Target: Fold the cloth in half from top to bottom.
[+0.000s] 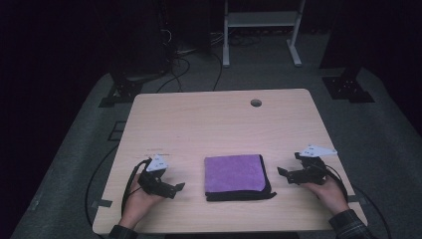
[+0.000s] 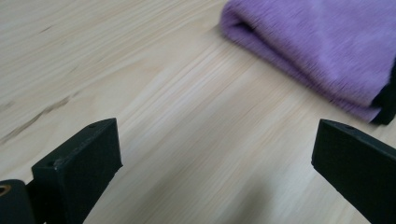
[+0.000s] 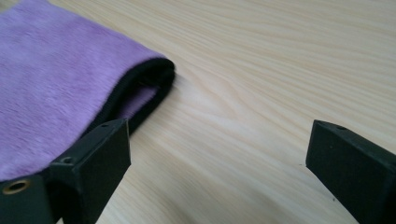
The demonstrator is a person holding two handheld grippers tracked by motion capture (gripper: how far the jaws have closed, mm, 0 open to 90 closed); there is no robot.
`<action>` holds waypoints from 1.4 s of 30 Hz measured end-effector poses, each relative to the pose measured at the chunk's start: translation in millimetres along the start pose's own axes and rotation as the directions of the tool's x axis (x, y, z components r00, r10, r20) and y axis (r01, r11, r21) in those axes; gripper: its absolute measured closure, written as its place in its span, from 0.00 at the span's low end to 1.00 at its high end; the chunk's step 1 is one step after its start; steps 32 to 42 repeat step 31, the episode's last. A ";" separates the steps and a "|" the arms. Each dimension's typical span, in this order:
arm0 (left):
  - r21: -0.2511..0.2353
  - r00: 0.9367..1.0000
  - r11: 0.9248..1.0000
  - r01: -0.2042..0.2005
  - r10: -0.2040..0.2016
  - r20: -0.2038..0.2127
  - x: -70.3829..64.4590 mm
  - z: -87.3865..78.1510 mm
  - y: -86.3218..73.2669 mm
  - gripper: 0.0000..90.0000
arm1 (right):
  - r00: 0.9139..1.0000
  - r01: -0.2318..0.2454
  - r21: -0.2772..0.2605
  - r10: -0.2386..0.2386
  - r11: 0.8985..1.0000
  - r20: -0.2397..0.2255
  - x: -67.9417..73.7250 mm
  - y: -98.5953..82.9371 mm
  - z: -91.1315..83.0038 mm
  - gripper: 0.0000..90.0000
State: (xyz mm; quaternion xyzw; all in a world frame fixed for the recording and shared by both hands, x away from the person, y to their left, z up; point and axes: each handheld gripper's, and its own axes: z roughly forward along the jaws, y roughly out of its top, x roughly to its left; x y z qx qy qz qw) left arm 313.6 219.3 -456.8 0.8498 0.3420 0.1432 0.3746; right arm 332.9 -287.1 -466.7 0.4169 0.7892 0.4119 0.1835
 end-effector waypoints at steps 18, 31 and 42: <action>0.074 0.998 0.997 0.019 -0.015 -0.055 14.3 -3.7 -34.9 0.00 | 0.993 -0.007 0.126 -0.008 0.992 0.118 -20.9 -34.0 -13.6 0.02; 0.031 0.999 0.999 0.008 -0.006 -0.046 15.5 -4.2 -40.0 0.00 | 0.995 -0.035 0.129 0.022 0.991 0.100 -26.2 -36.1 -15.1 0.02; 0.031 0.999 0.999 0.008 -0.006 -0.046 15.5 -4.2 -40.0 0.00 | 0.995 -0.035 0.129 0.022 0.991 0.100 -26.2 -36.1 -15.1 0.02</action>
